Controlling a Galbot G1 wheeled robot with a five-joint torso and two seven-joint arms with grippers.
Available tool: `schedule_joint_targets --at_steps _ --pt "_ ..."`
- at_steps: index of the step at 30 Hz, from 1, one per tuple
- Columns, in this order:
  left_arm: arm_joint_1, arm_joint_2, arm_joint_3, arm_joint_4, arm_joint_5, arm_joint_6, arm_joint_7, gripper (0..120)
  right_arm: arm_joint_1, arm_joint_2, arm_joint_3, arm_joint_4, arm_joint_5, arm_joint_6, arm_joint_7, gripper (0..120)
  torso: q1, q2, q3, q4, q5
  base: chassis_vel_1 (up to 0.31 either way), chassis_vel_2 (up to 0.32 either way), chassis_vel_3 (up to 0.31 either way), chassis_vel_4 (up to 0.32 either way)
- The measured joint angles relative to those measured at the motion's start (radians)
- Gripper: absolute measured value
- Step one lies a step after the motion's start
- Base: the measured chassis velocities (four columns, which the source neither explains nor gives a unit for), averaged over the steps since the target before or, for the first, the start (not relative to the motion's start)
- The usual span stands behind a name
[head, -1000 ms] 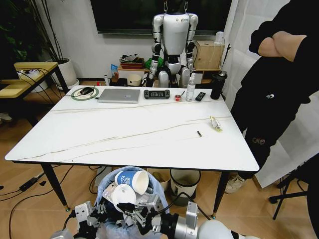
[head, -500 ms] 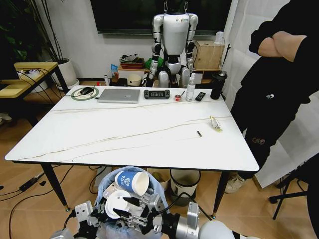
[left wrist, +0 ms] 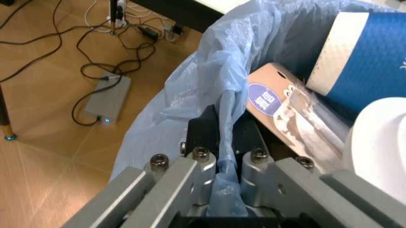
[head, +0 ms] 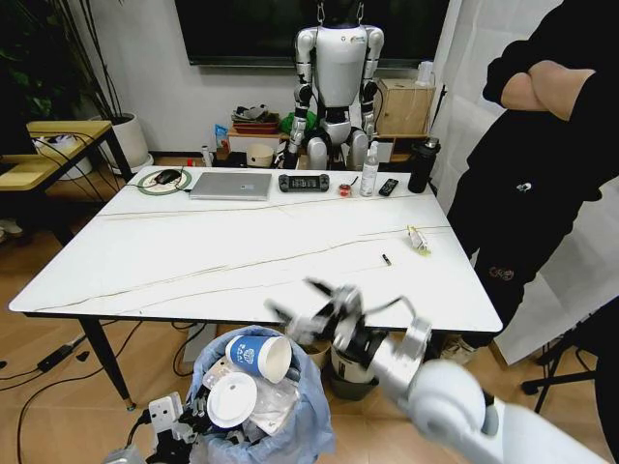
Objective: Pick up the trash bin and place the trash from the table into it.
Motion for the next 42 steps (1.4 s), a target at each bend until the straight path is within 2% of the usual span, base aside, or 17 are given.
schedule_joint_targets --at_steps 3,6,8,13,18,34,36,40,41,42 --pt "0.002 0.0 0.003 -0.002 -0.001 0.0 0.0 0 0.035 0.022 0.049 -0.143 -0.033 -0.019 0.017 100 0.0 0.0 0.0 -0.0001 -0.0002 0.0 0.0 0.0 0.0" --pt "0.001 0.0 0.004 -0.007 -0.001 0.0 0.001 0 0.091 0.05 0.081 -0.276 -0.05 -0.08 0.022 100 0.0 0.0 0.0 -0.0002 -0.0004 0.0 0.0 0.0 0.0" --pt "0.001 0.0 0.004 -0.008 -0.001 0.0 0.001 0 0.102 0.055 0.083 -0.295 -0.052 -0.089 0.022 100 0.0 0.0 0.0 -0.0003 -0.0003 0.0 0.0 0.0 0.0" --pt "0.005 -0.001 0.001 -0.015 0.0 -0.001 0.002 0 0.221 0.103 0.08 -0.516 -0.096 -0.167 0.007 100 0.0 0.0 0.0 0.0001 -0.0003 0.0 0.0 0.0 0.0" --pt "0.007 -0.003 0.002 -0.019 0.001 -0.003 0.002 0 0.273 0.119 0.057 -0.613 -0.113 -0.204 0.001 100 0.0 0.0 0.0 0.0 -0.0004 0.0 0.0 0.0 0.0" --pt "0.002 -0.003 -0.004 -0.019 -0.003 -0.004 0.003 0 0.312 0.12 0.02 -0.705 -0.137 -0.229 -0.013 100 0.0 0.0 0.0 -0.0001 -0.0004 0.0 0.0 0.0 0.0" --pt "0.002 -0.003 -0.004 -0.018 -0.004 -0.004 0.003 0 0.314 0.12 0.02 -0.712 -0.137 -0.234 -0.01 96 0.0 0.0 0.0 -0.0001 -0.0004 0.0 0.0 0.0 0.0" --pt "-0.001 0.0 -0.009 -0.017 -0.01 -0.004 0.003 0 0.314 0.114 0.018 -0.715 -0.135 -0.238 -0.009 80 0.0 0.0 0.0 -0.0001 -0.0004 0.0 0.0 0.0 0.0" --pt "-0.001 0.0 -0.009 -0.017 -0.01 -0.004 0.003 0 0.314 0.114 0.018 -0.715 -0.135 -0.238 -0.009 80 0.0 0.0 0.0 -0.0001 -0.0004 0.0 0.0 0.0 0.0" --pt "-0.001 0.0 -0.01 -0.017 -0.012 -0.004 0.003 0 0.313 0.112 0.017 -0.714 -0.134 -0.239 -0.008 73 0.0 0.0 0.0 0.0 -0.0004 0.0 0.0 0.0 0.0"
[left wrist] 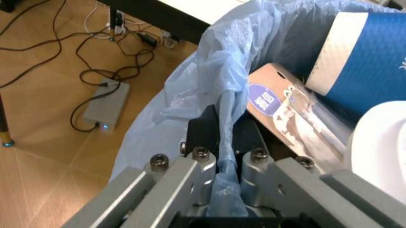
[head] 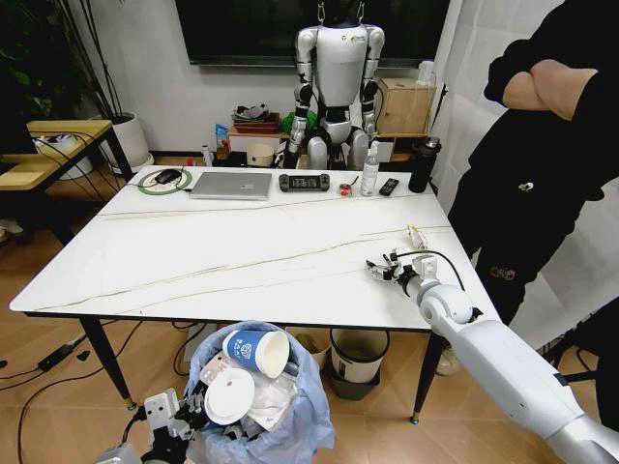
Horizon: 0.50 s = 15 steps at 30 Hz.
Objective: Pick up the trash bin and place the trash from the table into it.
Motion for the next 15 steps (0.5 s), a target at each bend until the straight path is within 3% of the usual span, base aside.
schedule_joint_targets --at_steps 9,11,15 --pt "-0.005 0.004 -0.002 0.005 -0.005 0.001 -0.001 0 -0.017 -0.024 -0.011 0.021 -0.006 -0.003 0.001 39 0.0 0.0 0.0 0.0001 -0.0002 0.0 0.0 0.0 0.0" --pt "-0.005 0.004 -0.002 0.005 -0.005 0.001 -0.001 0 -0.017 -0.025 -0.011 0.021 -0.007 -0.003 0.001 36 0.0 0.0 0.0 0.0 -0.0002 0.0 0.0 0.0 0.0" --pt "-0.007 0.008 -0.002 0.006 -0.007 0.002 -0.001 0 -0.025 -0.032 -0.011 0.027 -0.016 -0.006 0.002 17 0.0 0.0 0.0 0.0001 -0.0002 0.0 0.0 0.0 0.0"
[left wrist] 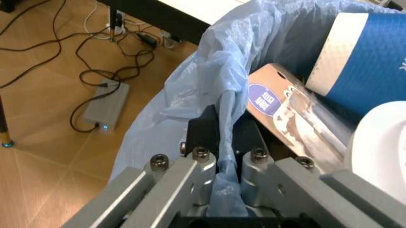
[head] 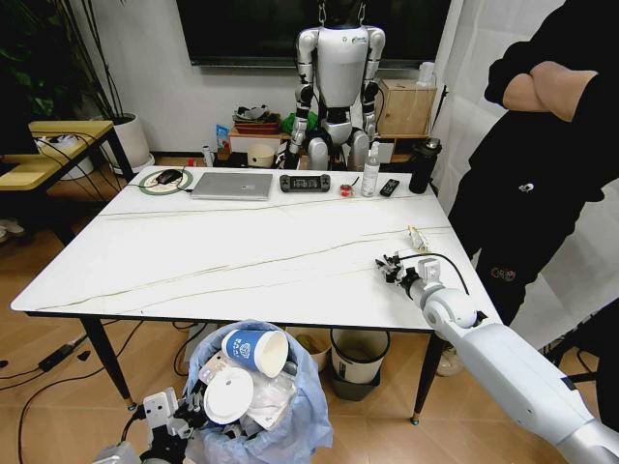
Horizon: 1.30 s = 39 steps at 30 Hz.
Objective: Pick up the trash bin and place the trash from the table into it.
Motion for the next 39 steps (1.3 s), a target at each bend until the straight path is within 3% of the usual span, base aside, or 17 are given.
schedule_joint_targets --at_steps 6,13,23,25,27,32,37,39 --pt "0.002 0.001 0.001 -0.001 -0.001 0.0 0.0 0 -0.008 -0.003 0.001 0.011 -0.004 -0.004 0.005 0 0.0 0.0 0.0 -0.0002 0.0 0.0 0.0 0.0 0.0" --pt "0.002 0.003 0.002 -0.002 -0.003 0.0 -0.001 0 -0.031 -0.012 0.016 0.075 0.044 0.002 0.002 0 0.0 -0.001 0.001 -0.0003 0.0009 0.0 0.0 0.0 0.0" --pt "0.007 0.009 -0.002 -0.01 -0.013 -0.001 -0.001 0 -0.157 -0.082 0.099 0.454 0.2 0.112 -0.075 0 0.0 0.0 0.0 -0.0004 0.0001 0.0 0.0 0.0 0.0" --pt "0.005 0.009 -0.002 -0.01 -0.014 -0.001 -0.001 0 -0.178 -0.096 0.077 0.603 0.252 0.147 -0.096 0 0.0 0.0 0.0 -0.0002 0.0005 0.0 0.0 0.0 0.0" --pt "0.004 0.008 -0.002 -0.01 -0.014 -0.001 -0.001 0 -0.179 -0.097 0.069 0.631 0.264 0.152 -0.099 0 0.0 0.0 0.0 -0.0001 -0.0001 0.0 0.0 0.0 0.0" --pt "0.004 0.007 -0.003 -0.01 -0.014 -0.001 -0.001 0 -0.197 -0.108 -0.022 0.857 0.343 0.179 -0.139 0 0.0 0.0 0.0 -0.0001 0.0001 0.0 0.0 0.0 0.0" --pt "0.001 0.007 -0.004 -0.012 -0.015 -0.001 0.0 0 -0.201 -0.121 -0.112 0.906 0.352 0.199 -0.176 0 0.0 0.0 0.0 -0.0001 0.0001 0.0 0.0 0.0 0.0" --pt "-0.001 0.006 -0.004 -0.013 -0.015 -0.001 0.002 0 -0.189 -0.12 -0.201 0.903 0.325 0.201 -0.192 0 0.0 0.0 0.0 -0.0002 0.0 0.0 0.0 0.0 0.0"
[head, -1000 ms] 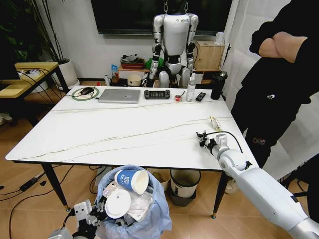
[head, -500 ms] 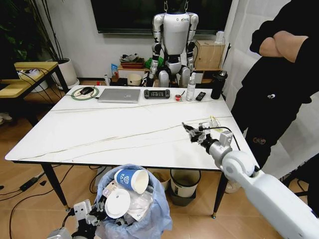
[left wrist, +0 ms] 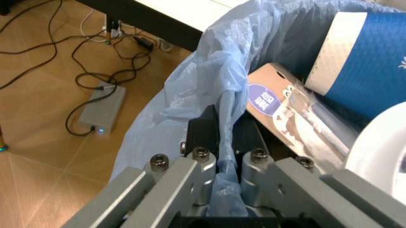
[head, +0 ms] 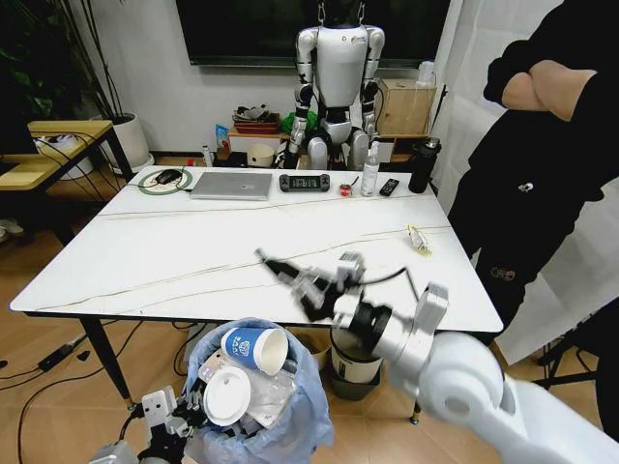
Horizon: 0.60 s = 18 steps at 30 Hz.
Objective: Pick up the trash bin and place the trash from the table into it.
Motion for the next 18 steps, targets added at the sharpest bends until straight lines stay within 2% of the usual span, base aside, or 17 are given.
schedule_joint_targets --at_steps 7,18 --pt "0.002 -0.007 0.001 -0.003 0.004 0.002 0.0 0 0.043 0.041 -0.133 -0.086 -0.056 -0.014 0.001 0 0.0 0.0 0.0 0.0002 0.0001 0.0 0.0 0.0 0.0" --pt "0.002 -0.015 0.001 -0.002 0.011 0.002 0.0 0 0.046 0.066 -0.183 -0.165 -0.128 -0.03 0.008 0 0.0 0.0 0.0 0.0002 0.0003 0.0 0.0 0.0 0.0"
